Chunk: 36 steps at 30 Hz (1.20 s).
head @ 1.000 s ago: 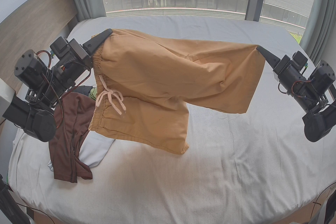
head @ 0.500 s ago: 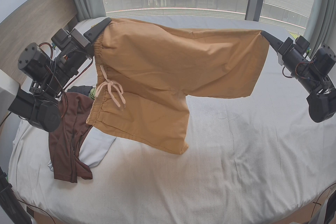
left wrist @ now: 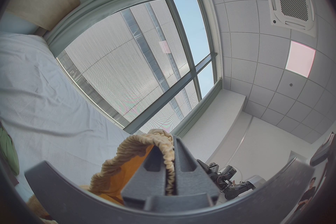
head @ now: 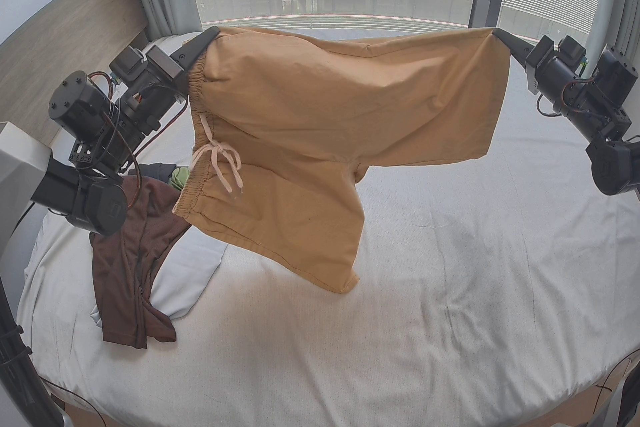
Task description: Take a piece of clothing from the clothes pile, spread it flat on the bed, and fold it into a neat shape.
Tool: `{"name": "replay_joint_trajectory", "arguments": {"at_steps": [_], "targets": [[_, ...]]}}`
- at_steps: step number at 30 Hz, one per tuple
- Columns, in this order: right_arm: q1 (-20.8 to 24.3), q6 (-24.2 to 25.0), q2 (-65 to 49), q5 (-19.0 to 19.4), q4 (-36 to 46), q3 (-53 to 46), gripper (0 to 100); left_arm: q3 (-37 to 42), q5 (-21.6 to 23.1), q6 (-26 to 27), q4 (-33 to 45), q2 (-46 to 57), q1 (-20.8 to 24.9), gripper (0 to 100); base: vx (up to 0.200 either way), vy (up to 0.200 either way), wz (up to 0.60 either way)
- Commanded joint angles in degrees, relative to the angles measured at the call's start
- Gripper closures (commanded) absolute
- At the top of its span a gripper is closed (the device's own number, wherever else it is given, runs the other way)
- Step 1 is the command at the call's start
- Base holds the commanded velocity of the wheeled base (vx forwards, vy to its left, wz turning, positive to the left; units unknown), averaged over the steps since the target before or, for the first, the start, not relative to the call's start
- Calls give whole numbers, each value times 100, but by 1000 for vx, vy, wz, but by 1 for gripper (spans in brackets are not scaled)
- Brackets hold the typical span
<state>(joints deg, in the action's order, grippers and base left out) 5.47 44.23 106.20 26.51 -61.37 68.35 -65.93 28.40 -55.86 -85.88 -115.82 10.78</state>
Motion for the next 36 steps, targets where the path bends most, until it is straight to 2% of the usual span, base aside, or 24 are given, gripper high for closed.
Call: {"name": "replay_joint_trajectory", "arguments": {"at_steps": [1,13,21,26,36], "targets": [[-11,-2,-30,3,151,266,100,-25,-10,-4,-16,69,-23,100,0,0,0],[42,-11,-777,12,1004,785,100,300,-10,-66,-210,183,-128,100,0,0,0],[349,-46,-1243,12,1540,1049,100,563,7,-74,-227,403,-164,100,0,0,0],[490,-301,-1489,12,1971,1251,100,695,7,-66,-227,429,-164,100,0,0,0],[630,-450,-1779,12,2639,1725,100,766,16,-66,-227,455,-155,100,0,0,0]]}}
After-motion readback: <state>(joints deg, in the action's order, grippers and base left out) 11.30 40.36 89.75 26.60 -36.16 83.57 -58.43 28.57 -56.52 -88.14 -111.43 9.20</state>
